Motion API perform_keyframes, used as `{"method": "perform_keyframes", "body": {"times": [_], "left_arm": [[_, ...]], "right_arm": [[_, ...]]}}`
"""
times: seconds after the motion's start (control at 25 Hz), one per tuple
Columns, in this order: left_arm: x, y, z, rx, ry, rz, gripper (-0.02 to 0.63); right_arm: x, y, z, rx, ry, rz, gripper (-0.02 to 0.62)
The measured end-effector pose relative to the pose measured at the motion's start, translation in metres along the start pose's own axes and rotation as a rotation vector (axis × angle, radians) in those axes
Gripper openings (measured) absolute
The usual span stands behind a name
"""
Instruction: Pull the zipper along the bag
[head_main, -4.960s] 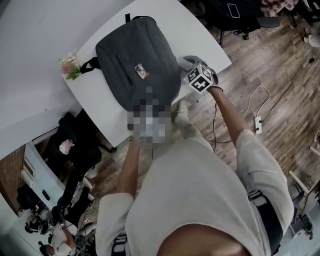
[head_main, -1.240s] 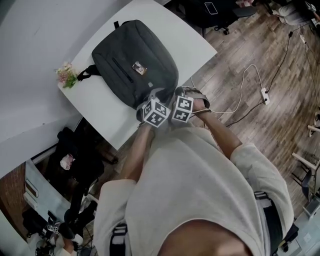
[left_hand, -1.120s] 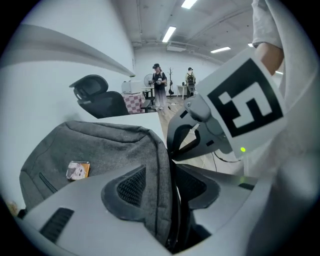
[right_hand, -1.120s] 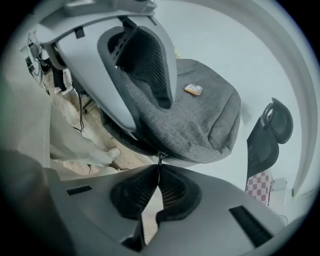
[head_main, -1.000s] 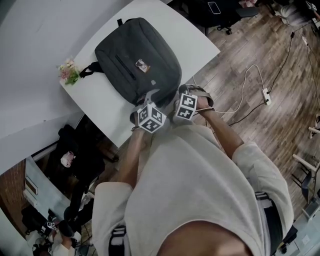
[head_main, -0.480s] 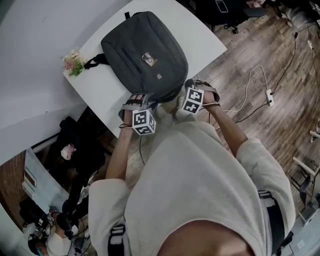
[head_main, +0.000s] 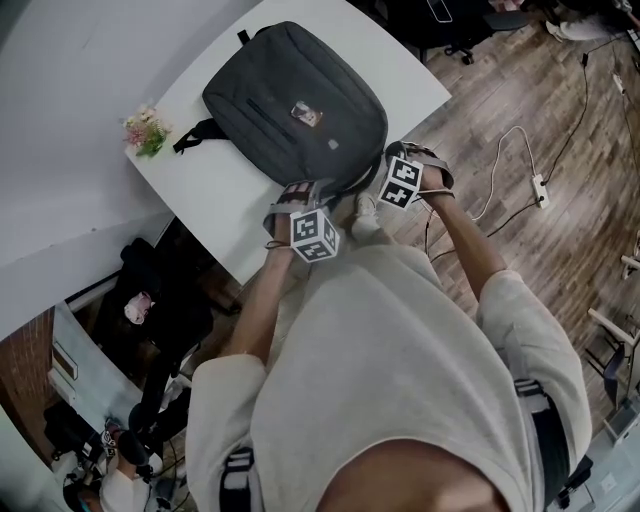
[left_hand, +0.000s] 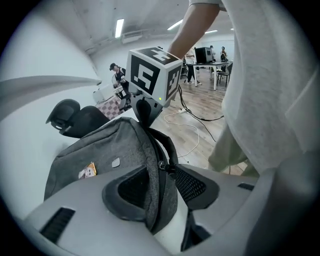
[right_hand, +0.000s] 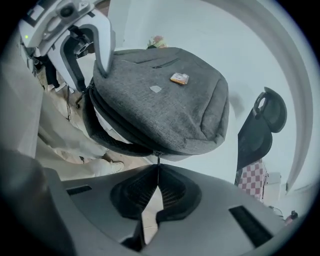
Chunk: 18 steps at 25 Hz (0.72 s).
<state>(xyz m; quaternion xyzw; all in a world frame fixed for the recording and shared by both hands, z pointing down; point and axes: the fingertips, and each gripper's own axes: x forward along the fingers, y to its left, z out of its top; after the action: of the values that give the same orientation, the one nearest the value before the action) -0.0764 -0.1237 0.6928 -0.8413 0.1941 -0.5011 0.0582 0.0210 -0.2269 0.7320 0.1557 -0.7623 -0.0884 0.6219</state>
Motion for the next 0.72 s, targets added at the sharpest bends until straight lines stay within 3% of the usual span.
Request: {"method": "perform_keyframes", "body": {"times": [0.4,0.72], "left_arm": [[0.033,0.017,0.044,-0.124,-0.022,0.016,0.186],[0.037,0.019,0.045,-0.178,-0.034,0.000,0.184]], "right_arm": [[0.008,-0.042,-0.029,0.026,0.054,-0.035,0.014],[0.002,-0.033,-0.026,0.030,0.056,-0.031,0.014]]}}
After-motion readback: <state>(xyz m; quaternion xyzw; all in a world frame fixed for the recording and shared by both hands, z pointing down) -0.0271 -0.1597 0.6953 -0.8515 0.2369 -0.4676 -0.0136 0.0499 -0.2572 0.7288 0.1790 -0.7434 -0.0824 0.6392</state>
